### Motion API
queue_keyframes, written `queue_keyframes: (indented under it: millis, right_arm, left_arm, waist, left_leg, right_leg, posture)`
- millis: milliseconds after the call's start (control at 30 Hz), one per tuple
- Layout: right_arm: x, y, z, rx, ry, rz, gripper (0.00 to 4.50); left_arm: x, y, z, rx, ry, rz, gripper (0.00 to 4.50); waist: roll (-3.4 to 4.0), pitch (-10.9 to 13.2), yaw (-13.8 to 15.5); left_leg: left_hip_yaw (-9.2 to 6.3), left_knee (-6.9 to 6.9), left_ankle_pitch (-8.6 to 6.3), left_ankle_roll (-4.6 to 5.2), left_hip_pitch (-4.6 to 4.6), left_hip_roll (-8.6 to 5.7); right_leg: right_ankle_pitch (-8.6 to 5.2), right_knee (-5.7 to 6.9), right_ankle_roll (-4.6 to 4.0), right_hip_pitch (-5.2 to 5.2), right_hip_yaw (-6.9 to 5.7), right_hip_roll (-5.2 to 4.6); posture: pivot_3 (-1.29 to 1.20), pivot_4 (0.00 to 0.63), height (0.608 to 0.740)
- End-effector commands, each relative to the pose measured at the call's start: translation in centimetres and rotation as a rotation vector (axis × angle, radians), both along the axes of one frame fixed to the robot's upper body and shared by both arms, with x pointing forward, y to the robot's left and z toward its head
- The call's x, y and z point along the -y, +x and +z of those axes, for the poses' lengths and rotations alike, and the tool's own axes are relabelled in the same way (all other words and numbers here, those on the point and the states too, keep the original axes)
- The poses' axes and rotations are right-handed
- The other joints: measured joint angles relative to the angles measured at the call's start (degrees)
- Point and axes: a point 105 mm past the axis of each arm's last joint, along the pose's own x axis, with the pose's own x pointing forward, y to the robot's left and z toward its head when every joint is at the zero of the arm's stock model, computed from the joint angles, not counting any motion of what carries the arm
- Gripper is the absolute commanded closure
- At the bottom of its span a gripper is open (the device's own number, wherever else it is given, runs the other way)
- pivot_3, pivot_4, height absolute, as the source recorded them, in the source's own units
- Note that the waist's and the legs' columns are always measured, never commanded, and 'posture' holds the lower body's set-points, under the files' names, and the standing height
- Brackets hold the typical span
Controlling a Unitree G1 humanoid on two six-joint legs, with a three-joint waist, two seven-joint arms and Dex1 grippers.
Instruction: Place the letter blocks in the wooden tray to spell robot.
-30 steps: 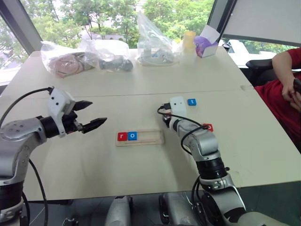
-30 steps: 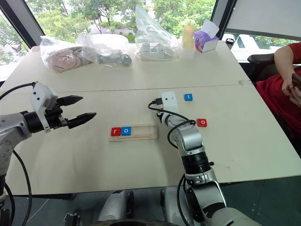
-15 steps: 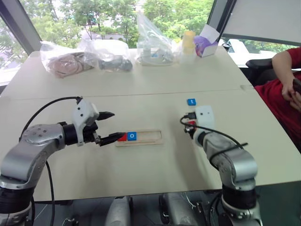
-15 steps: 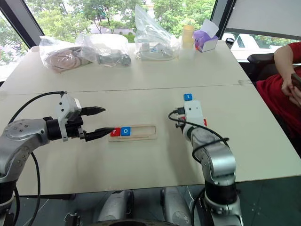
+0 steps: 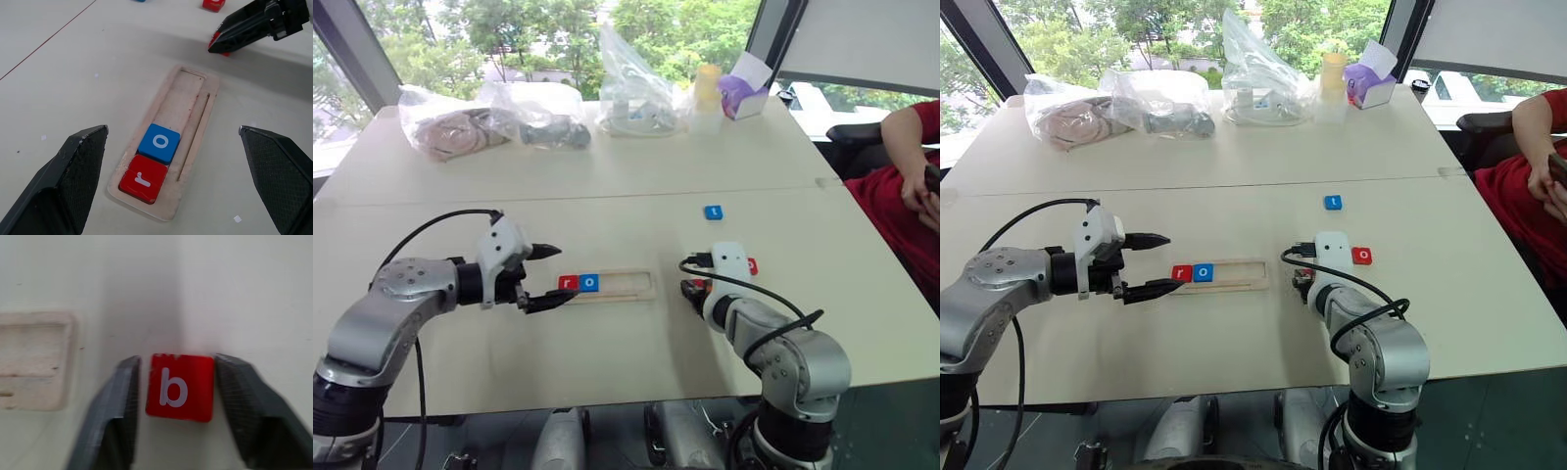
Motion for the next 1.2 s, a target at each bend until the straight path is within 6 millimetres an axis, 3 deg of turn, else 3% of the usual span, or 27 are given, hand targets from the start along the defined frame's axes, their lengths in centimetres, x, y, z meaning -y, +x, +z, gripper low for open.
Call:
queue_keyframes:
  millis: [33,133,200,267,333,467,600,767,900,1167,1200]
  right_arm:
    - [0.7,0.3,0.4,0.02,-0.056,0.016,0.27]
    - [0.7,1.1,2.6,0.138,-0.071,0.104,0.27]
    - [-0.3,0.9,5.1,0.254,-0.013,0.304,0.27]
    - [-0.1,-0.3,7.8,0.406,-0.038,0.6,0.27]
    - [1.0,-1.6,8.8,0.437,-0.037,0.797,0.27]
    - [5.3,-0.4,7.3,0.361,-0.136,0.912,0.27]
    - [6.1,-0.1,4.3,0.323,-0.194,1.03,0.27]
    - [5.9,0.8,1.0,0.334,-0.289,1.137,0.27]
    - [5.9,2.0,-0.9,0.345,-0.334,1.162,0.27]
    - [5.4,3.1,-1.6,0.339,-0.219,1.151,0.27]
    - [5.3,3.0,-1.7,0.331,-0.199,1.155,0.5]
  left_arm:
    - [-0.1,-0.1,0.6,0.027,0.013,-0.015,0.0]
    - [-0.5,-0.4,0.5,0.008,0.016,-0.016,0.0]
    - [-0.7,-0.8,0.7,-0.013,0.012,-0.037,0.0]
    - [-0.8,-1.5,1.2,-0.039,0.017,-0.089,0.0]
    - [-0.8,-2.0,1.6,-0.06,0.03,-0.135,0.0]
    - [-0.7,-3.0,1.9,-0.077,0.073,-0.204,0.0]
    - [-1.5,-3.1,0.9,-0.076,0.153,-0.202,0.0]
    - [-2.7,-2.3,0.8,-0.075,0.12,-0.12,0.0]
    - [-5.3,-2.2,-0.5,-0.138,0.131,-0.013,0.0]
    - [-6.3,-2.2,-0.5,-0.132,0.127,0.04,0.0]
    - [-6.4,-2.3,-0.5,-0.131,0.133,0.04,0.0]
  waist:
    - [0.0,0.0,0.01]
    - [0.02,0.02,0.03]
    - [0.02,0.04,0.0]
    - [0.07,0.11,-0.01]
    - [0.04,0.18,0.15]
    - [-0.01,0.17,0.12]
    - [-0.01,0.17,-0.11]
    - [0.03,0.21,0.09]
    - [0.03,0.22,-0.08]
    - [-0.01,0.19,0.12]
    - [-0.01,0.19,0.13]
  left_leg:
    - [0.0,0.01,0.0,0.0,0.0,0.0]
    - [0.01,0.03,0.0,0.0,-0.01,0.0]
    - [0.04,0.03,0.0,0.0,-0.03,-0.08]
    - [0.04,0.02,0.0,0.0,-0.06,-0.08]
    - [0.05,0.0,-0.01,0.01,-0.06,-0.12]
    - [0.0,-0.03,-0.03,0.05,-0.01,-0.12]
    - [0.05,-0.02,-0.03,0.05,0.02,-0.1]
    - [0.07,0.01,-0.03,0.05,0.04,-0.1]
    - [0.17,0.04,-0.03,0.05,0.03,-0.09]
    - [0.2,0.12,-0.02,0.03,0.16,-0.04]
    - [0.21,0.11,-0.02,0.03,0.2,-0.04]
  right_leg:
    - [0.0,0.0,-0.01,0.0,0.0,0.0]
    - [-0.03,-0.02,-0.04,0.01,0.01,-0.07]
    - [-0.03,-0.07,-0.03,0.0,0.03,-0.08]
    - [-0.03,-0.1,0.0,0.0,0.02,-0.06]
    - [-0.1,-0.12,0.12,0.0,0.02,-0.06]
    - [-0.22,-0.15,0.33,0.1,-0.02,-0.02]
    - [-0.17,-0.14,0.24,0.1,0.02,0.0]
    - [-0.17,-0.1,0.25,0.08,0.02,0.02]
    - [-0.08,-0.09,0.11,0.07,0.07,0.0]
    - [-0.02,-0.01,-0.03,0.15,0.08,-0.01]
    - [-0.02,-0.01,-0.03,0.19,0.09,-0.01]
  posture:
    - [0.0,0.15,0.74]
    - [0.0,0.15,0.74]
    - [0.0,0.15,0.74]
    - [0.0,0.15,0.74]
    - [0.0,0.15,0.74]
    - [0.0,0.15,0.74]
    - [0.0,0.15,0.74]
    - [0.0,0.15,0.74]
    - [0.0,0.15,0.74]
    - [0.0,0.15,0.74]
    - [0.0,0.15,0.74]
